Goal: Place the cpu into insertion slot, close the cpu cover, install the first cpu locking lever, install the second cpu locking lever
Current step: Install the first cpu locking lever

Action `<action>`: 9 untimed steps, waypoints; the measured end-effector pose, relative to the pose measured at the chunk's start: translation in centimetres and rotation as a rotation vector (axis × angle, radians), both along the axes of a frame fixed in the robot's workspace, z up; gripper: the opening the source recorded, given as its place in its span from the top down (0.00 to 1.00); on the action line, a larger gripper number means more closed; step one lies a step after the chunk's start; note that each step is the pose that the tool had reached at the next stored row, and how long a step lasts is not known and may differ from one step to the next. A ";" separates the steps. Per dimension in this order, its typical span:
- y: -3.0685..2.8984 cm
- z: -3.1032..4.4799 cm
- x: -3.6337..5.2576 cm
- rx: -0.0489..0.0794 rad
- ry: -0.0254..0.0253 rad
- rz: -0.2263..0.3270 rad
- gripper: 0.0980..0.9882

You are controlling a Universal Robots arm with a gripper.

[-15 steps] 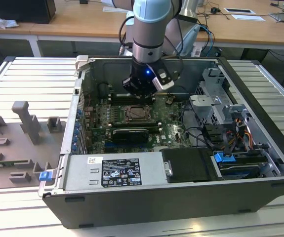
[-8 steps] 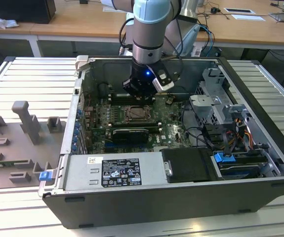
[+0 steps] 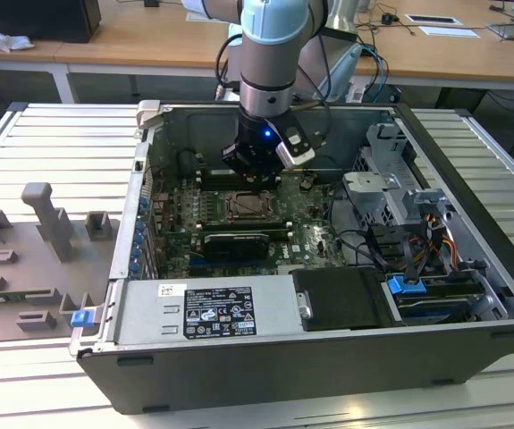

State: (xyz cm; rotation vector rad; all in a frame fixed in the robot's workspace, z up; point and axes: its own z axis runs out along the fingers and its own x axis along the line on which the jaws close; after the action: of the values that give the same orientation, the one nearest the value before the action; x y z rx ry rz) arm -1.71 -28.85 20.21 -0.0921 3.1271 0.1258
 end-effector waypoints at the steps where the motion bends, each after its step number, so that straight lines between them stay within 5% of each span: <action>1: 0.01 0.12 0.01 0.000 -0.0004 0.000 0.99; 4: 0.00 1.03 0.00 0.000 0.0001 0.000 0.99; 9: -0.03 1.12 0.00 0.000 0.0000 0.000 0.99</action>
State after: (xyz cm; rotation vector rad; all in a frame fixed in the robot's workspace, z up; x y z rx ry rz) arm -1.70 -28.87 21.33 -0.0921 3.1272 0.1252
